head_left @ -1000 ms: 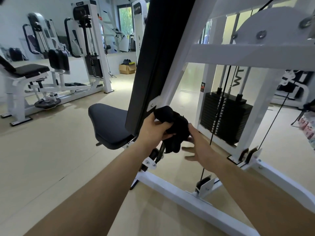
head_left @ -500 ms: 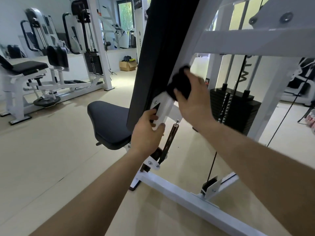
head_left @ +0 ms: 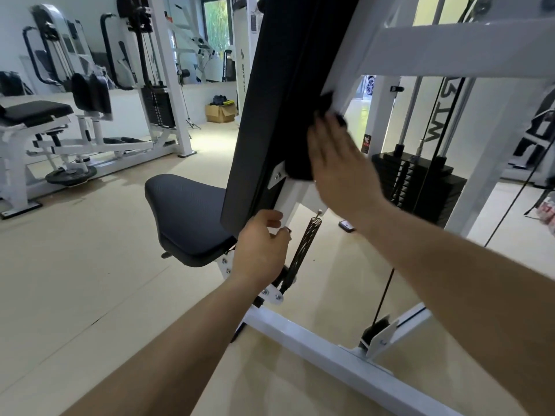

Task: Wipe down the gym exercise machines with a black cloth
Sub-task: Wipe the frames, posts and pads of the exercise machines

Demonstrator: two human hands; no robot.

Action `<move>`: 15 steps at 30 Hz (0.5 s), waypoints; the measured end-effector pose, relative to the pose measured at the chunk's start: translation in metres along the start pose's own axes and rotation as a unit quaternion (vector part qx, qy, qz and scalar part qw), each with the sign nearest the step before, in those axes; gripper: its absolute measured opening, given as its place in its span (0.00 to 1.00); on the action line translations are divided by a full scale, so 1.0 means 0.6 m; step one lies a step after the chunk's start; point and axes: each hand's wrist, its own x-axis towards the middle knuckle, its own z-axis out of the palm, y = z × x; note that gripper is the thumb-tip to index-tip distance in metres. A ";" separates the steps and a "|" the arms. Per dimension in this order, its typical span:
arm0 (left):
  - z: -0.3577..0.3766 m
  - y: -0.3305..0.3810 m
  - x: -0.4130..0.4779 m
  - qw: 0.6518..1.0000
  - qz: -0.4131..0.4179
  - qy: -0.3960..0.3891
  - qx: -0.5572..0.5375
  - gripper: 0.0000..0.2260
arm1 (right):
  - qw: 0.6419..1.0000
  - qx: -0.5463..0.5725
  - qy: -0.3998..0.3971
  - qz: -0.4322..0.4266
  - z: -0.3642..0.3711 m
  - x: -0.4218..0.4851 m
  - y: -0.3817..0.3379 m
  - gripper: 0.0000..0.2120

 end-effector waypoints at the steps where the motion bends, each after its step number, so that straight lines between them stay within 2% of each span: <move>1: -0.005 -0.002 -0.001 1.000 0.003 -0.006 0.011 0.14 | 1.000 0.003 0.006 0.022 -0.009 0.011 0.018 0.24; 3: -0.012 -0.007 0.001 0.999 0.008 -0.007 0.033 0.13 | 0.998 0.010 0.027 0.057 -0.020 0.028 0.040 0.26; 6: -0.013 -0.021 0.003 0.999 -0.001 0.002 0.035 0.13 | 0.996 0.044 0.052 0.058 -0.009 0.025 0.014 0.27; 11: -0.005 -0.077 0.000 0.999 0.004 0.000 0.050 0.13 | 0.997 0.058 0.043 0.019 0.062 -0.032 -0.069 0.25; 15: 0.009 -0.139 0.013 0.999 -0.012 0.013 0.035 0.13 | 0.997 0.023 0.072 0.004 0.122 -0.076 -0.126 0.22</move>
